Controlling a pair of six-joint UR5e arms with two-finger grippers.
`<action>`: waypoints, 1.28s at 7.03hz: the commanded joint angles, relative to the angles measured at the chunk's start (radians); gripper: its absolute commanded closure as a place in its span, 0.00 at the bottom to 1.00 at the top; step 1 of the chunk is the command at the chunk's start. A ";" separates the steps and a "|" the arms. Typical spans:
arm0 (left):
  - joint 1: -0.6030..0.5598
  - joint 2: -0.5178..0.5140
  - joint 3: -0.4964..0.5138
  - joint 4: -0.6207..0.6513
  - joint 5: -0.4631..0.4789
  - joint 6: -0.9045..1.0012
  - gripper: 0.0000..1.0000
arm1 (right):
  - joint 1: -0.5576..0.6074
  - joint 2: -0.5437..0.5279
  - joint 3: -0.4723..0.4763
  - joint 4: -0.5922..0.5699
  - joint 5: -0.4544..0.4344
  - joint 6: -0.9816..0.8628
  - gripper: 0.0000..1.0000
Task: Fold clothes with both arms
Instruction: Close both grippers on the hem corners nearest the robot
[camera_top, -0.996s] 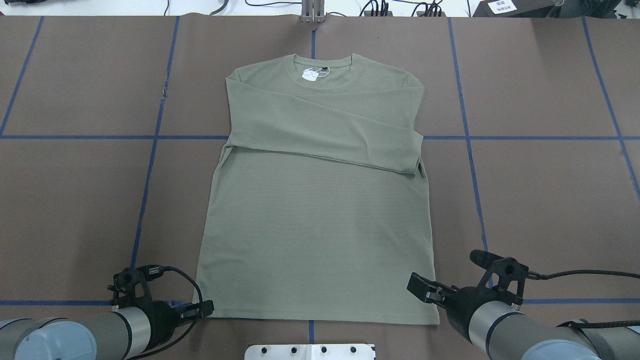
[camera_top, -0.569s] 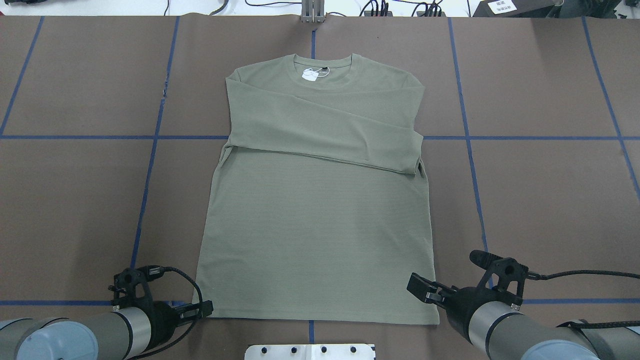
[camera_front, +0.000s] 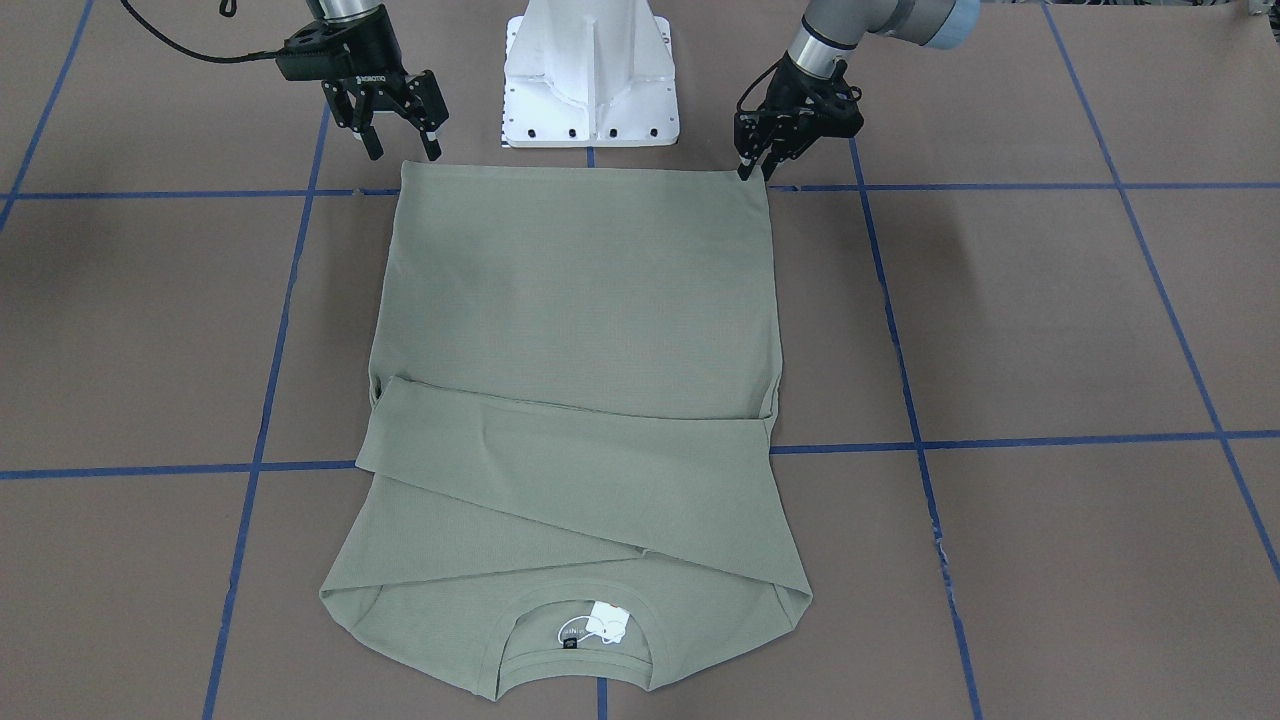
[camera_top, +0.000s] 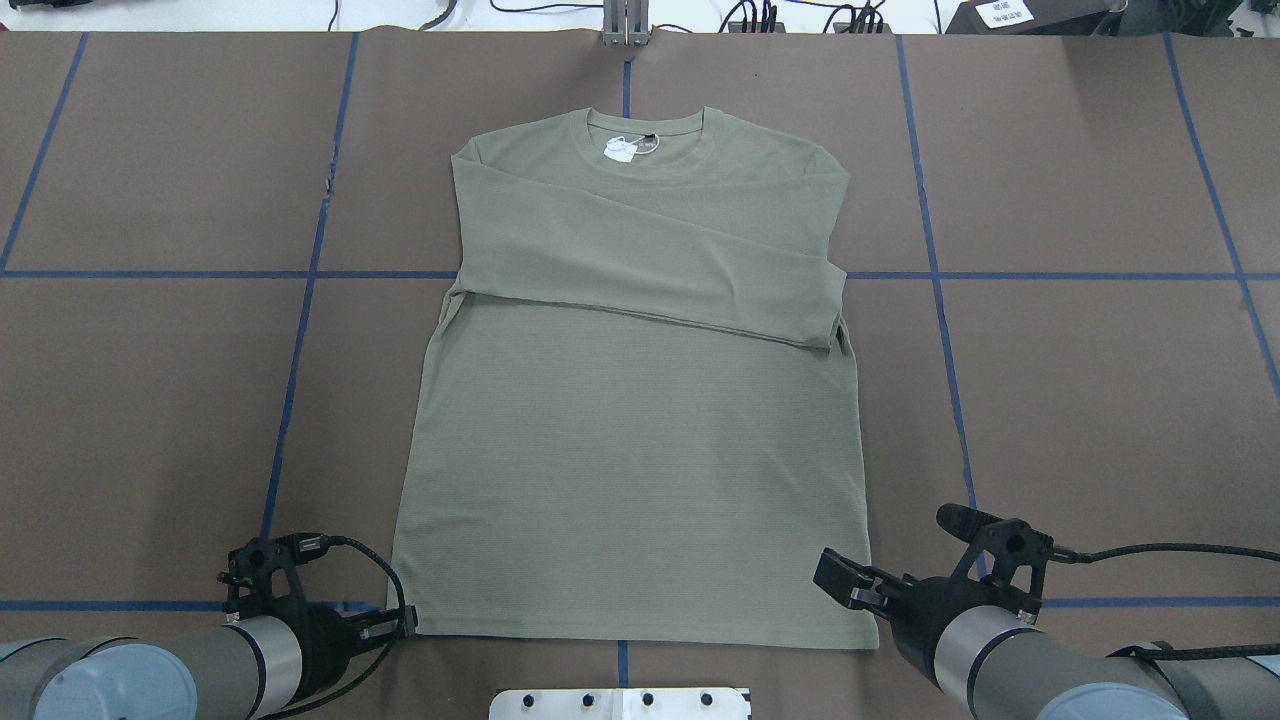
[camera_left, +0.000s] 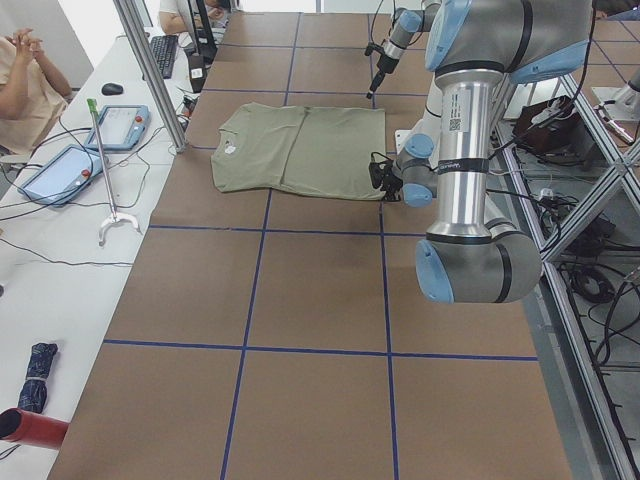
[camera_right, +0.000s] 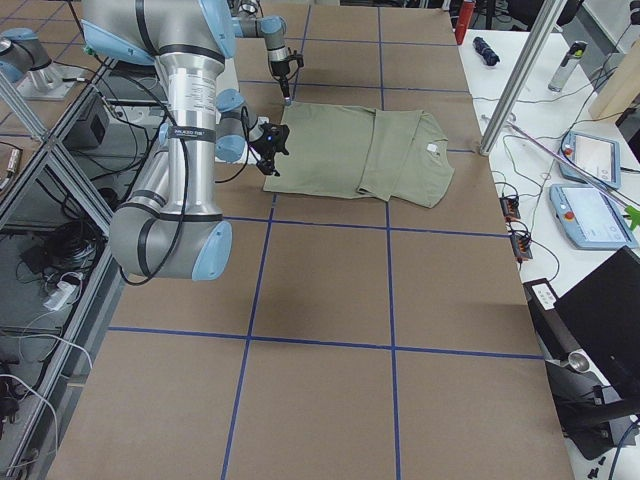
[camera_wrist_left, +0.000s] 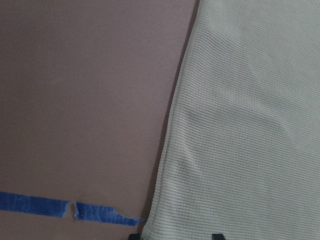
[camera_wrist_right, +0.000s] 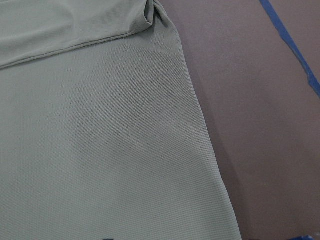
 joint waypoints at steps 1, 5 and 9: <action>0.012 0.000 -0.003 0.001 0.002 0.000 1.00 | -0.021 0.006 -0.028 -0.002 -0.017 0.035 0.14; 0.006 -0.015 -0.089 0.001 -0.008 0.005 1.00 | -0.087 0.009 -0.028 -0.128 -0.017 0.272 0.29; 0.006 -0.020 -0.109 0.000 -0.012 0.007 1.00 | -0.119 0.014 -0.076 -0.129 -0.066 0.277 0.28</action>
